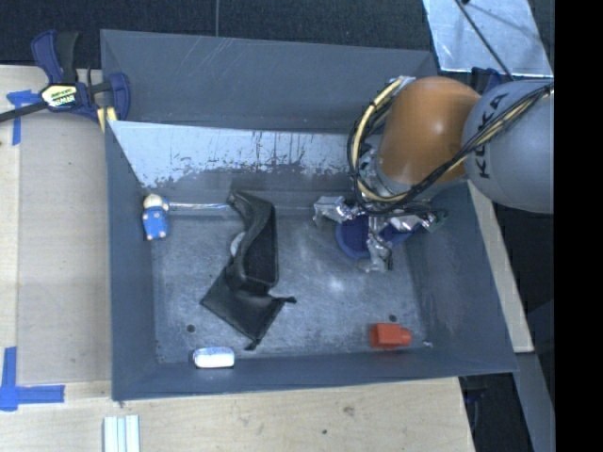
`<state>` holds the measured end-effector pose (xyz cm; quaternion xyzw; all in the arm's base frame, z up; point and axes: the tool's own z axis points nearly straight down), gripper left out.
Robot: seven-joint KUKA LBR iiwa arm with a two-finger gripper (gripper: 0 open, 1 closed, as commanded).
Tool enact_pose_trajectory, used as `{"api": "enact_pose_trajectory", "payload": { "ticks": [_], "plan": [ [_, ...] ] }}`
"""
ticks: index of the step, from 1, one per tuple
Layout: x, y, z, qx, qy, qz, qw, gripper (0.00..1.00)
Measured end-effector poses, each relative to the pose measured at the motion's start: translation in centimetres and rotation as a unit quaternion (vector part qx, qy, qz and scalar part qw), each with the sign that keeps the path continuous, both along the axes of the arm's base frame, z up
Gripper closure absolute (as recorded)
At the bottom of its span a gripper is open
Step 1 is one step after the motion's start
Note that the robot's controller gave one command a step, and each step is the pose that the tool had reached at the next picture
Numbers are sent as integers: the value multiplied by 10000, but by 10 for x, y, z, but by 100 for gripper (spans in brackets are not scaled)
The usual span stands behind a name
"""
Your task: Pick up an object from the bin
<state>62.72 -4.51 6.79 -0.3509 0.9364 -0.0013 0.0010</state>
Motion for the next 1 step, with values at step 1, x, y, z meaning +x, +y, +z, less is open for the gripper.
{"api": "enact_pose_trajectory", "payload": {
  "ticks": [1],
  "plan": [
    [-6,-55,3,7,-10,-364,9993,0]
  ]
}}
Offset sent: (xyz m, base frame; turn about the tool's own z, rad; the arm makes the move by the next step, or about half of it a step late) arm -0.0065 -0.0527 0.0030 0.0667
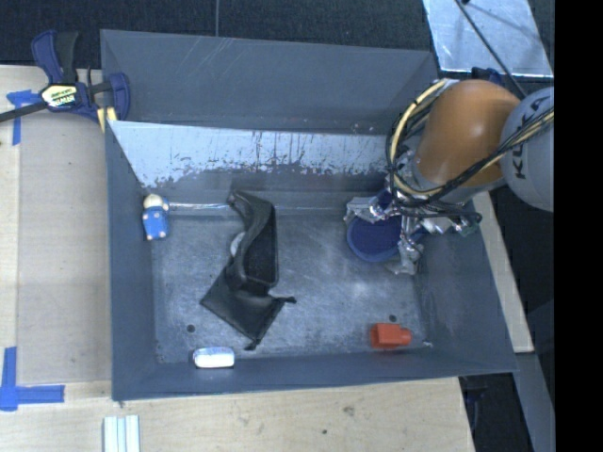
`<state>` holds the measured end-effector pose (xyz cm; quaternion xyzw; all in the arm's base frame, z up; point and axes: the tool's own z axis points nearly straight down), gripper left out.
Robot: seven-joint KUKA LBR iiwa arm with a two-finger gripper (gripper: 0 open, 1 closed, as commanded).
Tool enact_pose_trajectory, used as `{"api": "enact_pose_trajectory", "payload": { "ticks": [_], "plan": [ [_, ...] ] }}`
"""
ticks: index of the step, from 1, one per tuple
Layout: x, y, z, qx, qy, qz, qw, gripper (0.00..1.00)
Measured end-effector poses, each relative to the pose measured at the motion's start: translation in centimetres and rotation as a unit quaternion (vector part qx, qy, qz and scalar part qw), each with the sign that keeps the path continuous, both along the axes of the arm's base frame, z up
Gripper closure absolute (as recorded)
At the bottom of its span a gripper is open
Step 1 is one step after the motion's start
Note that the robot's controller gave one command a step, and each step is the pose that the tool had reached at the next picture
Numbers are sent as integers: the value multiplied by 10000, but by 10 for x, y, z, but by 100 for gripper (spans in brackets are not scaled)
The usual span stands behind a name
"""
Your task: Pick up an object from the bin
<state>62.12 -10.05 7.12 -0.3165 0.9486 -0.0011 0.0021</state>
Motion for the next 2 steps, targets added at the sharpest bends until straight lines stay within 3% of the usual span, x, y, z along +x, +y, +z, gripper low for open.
{"api": "enact_pose_trajectory", "payload": {
  "ticks": [1,2],
  "plan": [
    [1,3,0,12,-3,12,10000,100],
    [-47,10,170,-5,-32,170,9998,100]
  ]
}}
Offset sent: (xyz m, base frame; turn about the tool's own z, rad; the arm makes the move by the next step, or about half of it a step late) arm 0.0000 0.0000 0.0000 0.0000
